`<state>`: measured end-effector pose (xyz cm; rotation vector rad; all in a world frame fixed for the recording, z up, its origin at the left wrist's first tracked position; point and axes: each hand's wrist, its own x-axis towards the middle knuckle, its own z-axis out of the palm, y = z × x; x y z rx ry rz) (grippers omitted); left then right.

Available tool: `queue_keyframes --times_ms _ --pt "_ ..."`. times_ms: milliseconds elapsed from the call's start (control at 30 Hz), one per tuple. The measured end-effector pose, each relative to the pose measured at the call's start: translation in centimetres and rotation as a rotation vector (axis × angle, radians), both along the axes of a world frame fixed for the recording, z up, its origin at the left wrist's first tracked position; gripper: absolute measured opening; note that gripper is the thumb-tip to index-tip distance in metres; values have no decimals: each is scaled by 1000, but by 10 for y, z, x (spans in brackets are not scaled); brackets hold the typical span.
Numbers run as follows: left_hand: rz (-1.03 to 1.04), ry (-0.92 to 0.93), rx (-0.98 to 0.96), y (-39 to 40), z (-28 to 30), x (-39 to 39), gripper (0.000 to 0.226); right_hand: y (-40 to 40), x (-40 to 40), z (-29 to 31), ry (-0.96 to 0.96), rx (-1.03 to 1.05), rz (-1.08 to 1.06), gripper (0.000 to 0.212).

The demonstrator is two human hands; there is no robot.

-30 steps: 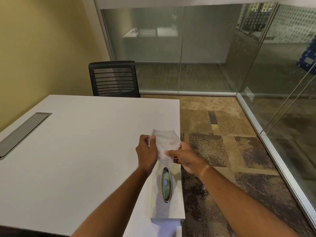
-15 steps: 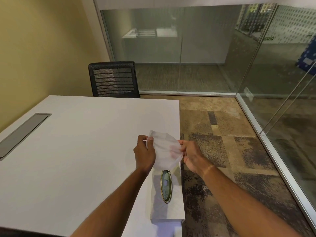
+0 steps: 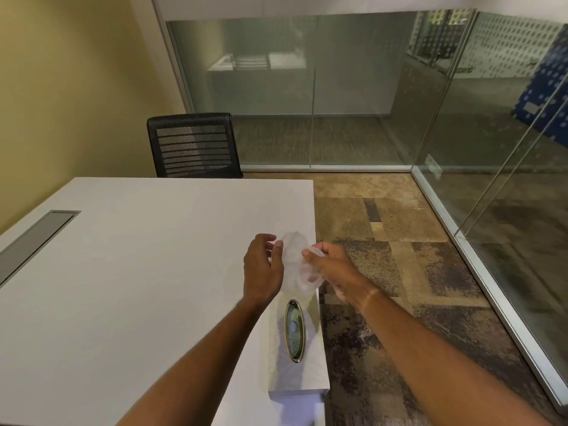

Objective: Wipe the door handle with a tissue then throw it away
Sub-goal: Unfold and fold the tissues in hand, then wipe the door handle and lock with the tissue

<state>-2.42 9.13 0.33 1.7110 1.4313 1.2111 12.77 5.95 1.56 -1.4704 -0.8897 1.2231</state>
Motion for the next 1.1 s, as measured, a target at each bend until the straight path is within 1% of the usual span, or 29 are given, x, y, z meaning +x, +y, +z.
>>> queue_keyframes --times_ms 33,100,167,267,333,467,633,867,1000,1100 --pt "-31 79 49 0 0 0 26 -1 1 3 -23 19 -21 22" --pt "-71 295 145 0 2 0 48 -3 3 7 -82 72 -88 14" --pt "-103 479 232 1 6 3 64 -9 7 11 -155 142 -167 15" --pt "-164 649 377 4 12 11 72 -18 14 19 -240 215 -256 22" --pt "-205 710 417 7 15 19 73 -24 20 23 -272 238 -308 19" --pt "-277 726 484 3 23 42 72 -44 39 32 -339 270 -438 12" --pt "-412 696 545 -16 30 86 70 -88 77 39 -347 274 -606 5" --pt "-621 610 619 -62 47 168 74 -162 138 61 -337 297 -913 8" --pt "-716 556 668 -94 56 225 75 -209 179 71 -372 292 -1014 5" --pt "-781 503 671 -125 63 268 77 -250 209 79 -385 304 -1091 7"
